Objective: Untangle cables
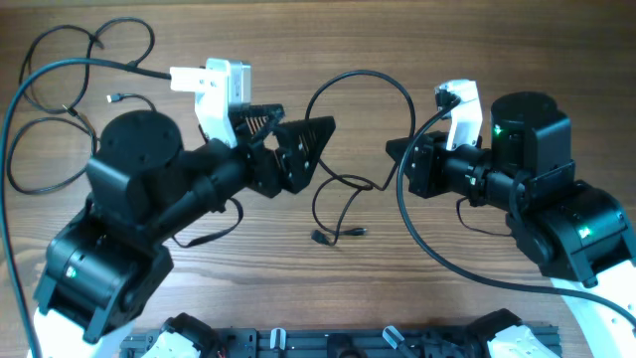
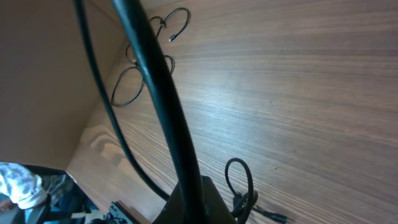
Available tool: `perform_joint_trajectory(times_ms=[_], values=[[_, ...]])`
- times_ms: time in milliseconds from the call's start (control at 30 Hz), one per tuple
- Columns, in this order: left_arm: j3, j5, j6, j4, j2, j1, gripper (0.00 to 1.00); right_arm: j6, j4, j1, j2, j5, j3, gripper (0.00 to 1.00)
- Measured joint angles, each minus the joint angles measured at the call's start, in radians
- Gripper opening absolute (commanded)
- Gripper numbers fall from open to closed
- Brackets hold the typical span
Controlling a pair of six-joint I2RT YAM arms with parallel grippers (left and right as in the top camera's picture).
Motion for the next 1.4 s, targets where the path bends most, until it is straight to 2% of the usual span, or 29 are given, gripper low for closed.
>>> perform_joint_trajectory(times_ms=[200,300,333,367,467,533,733,933,1400], values=[[0.000,0.000,-0.441,0.019,0.111,0.000,0.56,0.032,-0.014,0.000,0.001,-0.084,0.000,0.04],[0.000,0.004,-0.661,0.022,0.138,0.000,0.58,0.032,-0.020,0.000,0.003,-0.109,0.000,0.04],[0.000,0.005,-0.716,0.023,0.142,0.000,0.62,0.032,-0.019,0.000,0.003,-0.116,0.000,0.04],[0.000,0.011,-0.806,0.023,0.148,0.000,0.73,0.032,-0.018,0.000,0.003,-0.122,0.000,0.04],[0.000,0.024,-0.988,0.034,0.150,0.000,0.73,0.032,-0.011,0.000,0.004,-0.127,0.000,0.04],[0.000,0.035,-1.058,0.051,0.151,0.000,0.72,0.032,-0.011,0.000,0.005,-0.130,0.000,0.04],[0.000,0.091,-1.139,0.120,0.151,0.000,0.69,0.032,0.003,0.018,0.024,-0.134,0.000,0.04],[0.000,0.106,-1.154,0.111,0.176,0.000,0.64,0.032,0.068,0.103,0.030,-0.137,-0.001,0.04],[0.000,0.164,-1.183,0.128,0.225,0.000,0.51,0.027,0.087,0.137,0.067,-0.137,-0.001,0.04]])
